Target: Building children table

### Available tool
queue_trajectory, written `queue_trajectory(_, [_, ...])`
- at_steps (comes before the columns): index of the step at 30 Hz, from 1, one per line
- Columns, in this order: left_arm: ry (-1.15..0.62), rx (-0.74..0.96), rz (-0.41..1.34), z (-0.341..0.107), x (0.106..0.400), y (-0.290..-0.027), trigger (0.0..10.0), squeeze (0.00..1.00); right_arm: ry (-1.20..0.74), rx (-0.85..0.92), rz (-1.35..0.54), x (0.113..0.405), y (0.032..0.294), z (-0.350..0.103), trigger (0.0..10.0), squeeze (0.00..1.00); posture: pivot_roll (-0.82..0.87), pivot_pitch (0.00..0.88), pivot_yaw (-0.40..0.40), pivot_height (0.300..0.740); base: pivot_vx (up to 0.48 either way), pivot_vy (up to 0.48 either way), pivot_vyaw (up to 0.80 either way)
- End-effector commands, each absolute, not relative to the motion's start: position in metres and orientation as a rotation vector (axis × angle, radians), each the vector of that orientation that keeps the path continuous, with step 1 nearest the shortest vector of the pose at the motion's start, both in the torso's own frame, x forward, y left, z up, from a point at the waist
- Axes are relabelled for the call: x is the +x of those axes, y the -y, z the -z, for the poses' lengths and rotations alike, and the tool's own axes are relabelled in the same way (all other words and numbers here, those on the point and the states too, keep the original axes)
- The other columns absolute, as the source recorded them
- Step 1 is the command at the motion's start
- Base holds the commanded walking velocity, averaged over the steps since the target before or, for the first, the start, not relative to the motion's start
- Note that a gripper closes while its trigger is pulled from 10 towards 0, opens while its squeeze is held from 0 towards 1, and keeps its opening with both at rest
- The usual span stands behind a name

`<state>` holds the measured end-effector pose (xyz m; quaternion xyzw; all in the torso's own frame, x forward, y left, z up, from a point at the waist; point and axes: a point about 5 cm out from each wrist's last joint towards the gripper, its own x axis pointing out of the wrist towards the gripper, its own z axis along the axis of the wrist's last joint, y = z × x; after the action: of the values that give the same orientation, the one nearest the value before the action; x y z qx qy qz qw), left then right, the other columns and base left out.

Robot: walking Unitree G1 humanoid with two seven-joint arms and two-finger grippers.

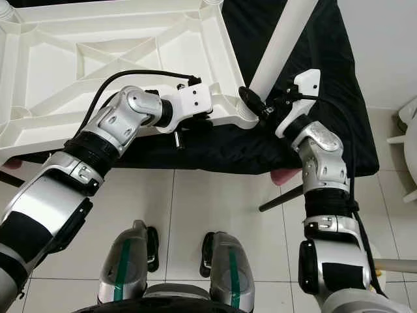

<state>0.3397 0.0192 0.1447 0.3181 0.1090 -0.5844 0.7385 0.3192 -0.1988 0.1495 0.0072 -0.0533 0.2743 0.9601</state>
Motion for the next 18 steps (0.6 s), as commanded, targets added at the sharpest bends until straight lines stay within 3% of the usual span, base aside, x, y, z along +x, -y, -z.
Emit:
queue_trajectory(1, [-0.205,0.707,1.311,-0.144,0.337,-0.014,10.0,0.0,0.152,0.05,-0.515,0.321,0.198,-0.158,10.0,0.0,0.01,0.025,-0.048,0.74,0.0,0.0,0.0])
queue_trajectory(11, [-0.206,0.708,1.314,-0.144,0.336,-0.014,10.0,0.0,0.189,0.073,-0.462,0.319,0.188,-0.162,10.0,0.0,0.01,0.017,-0.048,0.74,0.0,0.0,0.0])
queue_trajectory(18, [-0.206,0.709,1.319,-0.142,0.335,-0.013,10.0,0.0,0.238,0.143,-0.188,0.319,0.179,-0.165,10.0,0.0,0.02,0.01,-0.052,0.74,0.0,0.0,0.0])
